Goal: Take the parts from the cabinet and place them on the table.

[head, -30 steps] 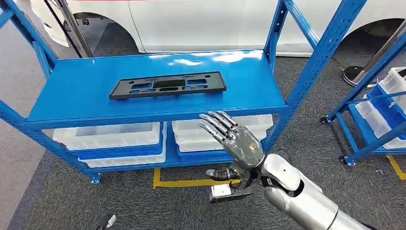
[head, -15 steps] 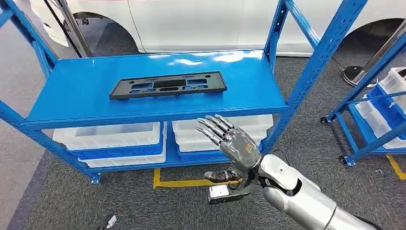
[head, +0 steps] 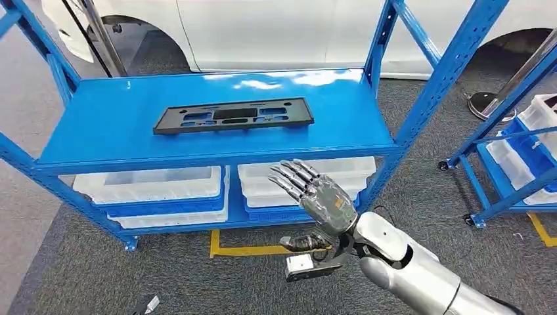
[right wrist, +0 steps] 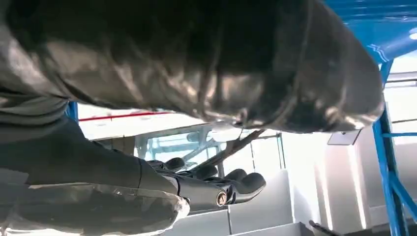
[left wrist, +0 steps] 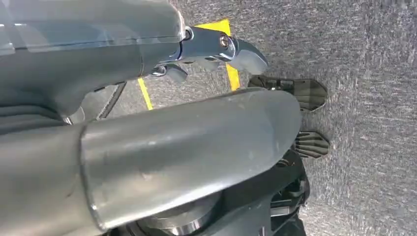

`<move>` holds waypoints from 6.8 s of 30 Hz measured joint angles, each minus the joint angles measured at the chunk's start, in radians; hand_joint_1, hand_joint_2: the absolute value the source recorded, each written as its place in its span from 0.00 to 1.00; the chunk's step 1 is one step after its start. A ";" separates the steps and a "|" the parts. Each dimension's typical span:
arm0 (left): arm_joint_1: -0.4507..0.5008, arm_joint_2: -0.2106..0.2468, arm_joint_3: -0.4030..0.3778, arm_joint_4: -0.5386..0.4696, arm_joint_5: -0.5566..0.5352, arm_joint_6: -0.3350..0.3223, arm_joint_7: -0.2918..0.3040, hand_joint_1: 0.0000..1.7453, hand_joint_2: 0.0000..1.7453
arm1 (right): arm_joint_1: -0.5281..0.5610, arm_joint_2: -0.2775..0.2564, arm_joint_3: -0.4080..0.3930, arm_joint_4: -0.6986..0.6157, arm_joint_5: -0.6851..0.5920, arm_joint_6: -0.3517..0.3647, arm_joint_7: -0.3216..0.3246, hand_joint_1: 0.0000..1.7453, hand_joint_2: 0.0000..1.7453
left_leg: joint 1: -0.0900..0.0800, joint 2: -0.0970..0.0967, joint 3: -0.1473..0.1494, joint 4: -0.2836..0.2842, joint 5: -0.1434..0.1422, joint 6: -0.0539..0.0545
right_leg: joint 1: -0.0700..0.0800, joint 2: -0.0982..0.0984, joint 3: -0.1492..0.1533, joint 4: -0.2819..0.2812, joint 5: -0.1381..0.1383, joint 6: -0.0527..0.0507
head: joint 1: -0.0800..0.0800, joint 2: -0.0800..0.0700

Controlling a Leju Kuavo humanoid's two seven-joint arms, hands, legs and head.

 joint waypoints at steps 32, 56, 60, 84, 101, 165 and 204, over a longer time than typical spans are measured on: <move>0.021 0.014 -0.006 0.006 0.019 -0.018 -0.011 0.00 0.00 | -0.016 -0.006 0.011 0.001 -0.006 0.021 -0.001 0.00 0.00 | 0.012 -0.003 -0.072 0.008 0.057 -0.004 | 0.008 0.002 0.015 0.053 -0.049 -0.020 | 0.000 0.000; 0.023 0.013 -0.011 0.007 0.033 -0.013 -0.015 0.00 0.00 | -0.021 0.003 0.012 0.001 -0.017 0.051 0.000 0.00 0.00 | 0.022 0.000 -0.134 0.058 0.102 -0.053 | 0.006 0.005 0.010 0.006 -0.013 -0.048 | 0.000 0.000; 0.021 0.013 -0.013 0.009 0.037 -0.012 -0.017 0.00 0.00 | -0.023 0.008 0.013 0.001 -0.018 0.056 0.003 0.00 0.00 | 0.009 0.001 -0.131 0.025 0.083 -0.020 | 0.010 0.005 0.012 0.008 -0.019 -0.023 | -0.001 0.000; 0.014 0.006 -0.031 0.009 0.040 0.037 -0.034 0.00 0.00 | -0.032 0.110 0.019 0.016 -0.052 0.137 0.033 0.00 1.00 | 0.015 -0.002 -0.199 0.279 -0.068 -0.060 | 0.010 0.007 -0.044 -0.001 0.035 -0.062 | -0.001 0.000; 0.006 -0.004 -0.041 0.009 0.062 0.067 -0.040 0.00 0.00 | -0.029 0.188 0.067 0.047 -0.064 0.201 0.049 0.00 1.00 | 0.003 -0.005 -0.117 0.015 0.082 -0.021 | 0.017 0.007 -0.018 -0.007 0.005 -0.046 | 0.000 0.000; -0.053 -0.046 -0.100 0.009 0.106 0.099 0.002 0.00 0.00 | -0.100 0.634 0.190 0.785 0.279 -0.116 0.274 0.00 1.00 | 0.006 -0.005 -0.113 0.016 0.084 -0.023 | 0.018 0.007 -0.017 -0.001 0.004 -0.036 | 0.000 0.000; -0.066 -0.051 -0.148 0.009 0.154 0.095 0.003 0.00 0.00 | -0.127 0.639 0.132 1.041 0.473 -0.137 0.375 1.00 1.00 | 0.006 -0.004 -0.107 0.016 0.084 -0.023 | 0.018 0.007 -0.012 -0.001 0.004 -0.036 | 0.000 0.000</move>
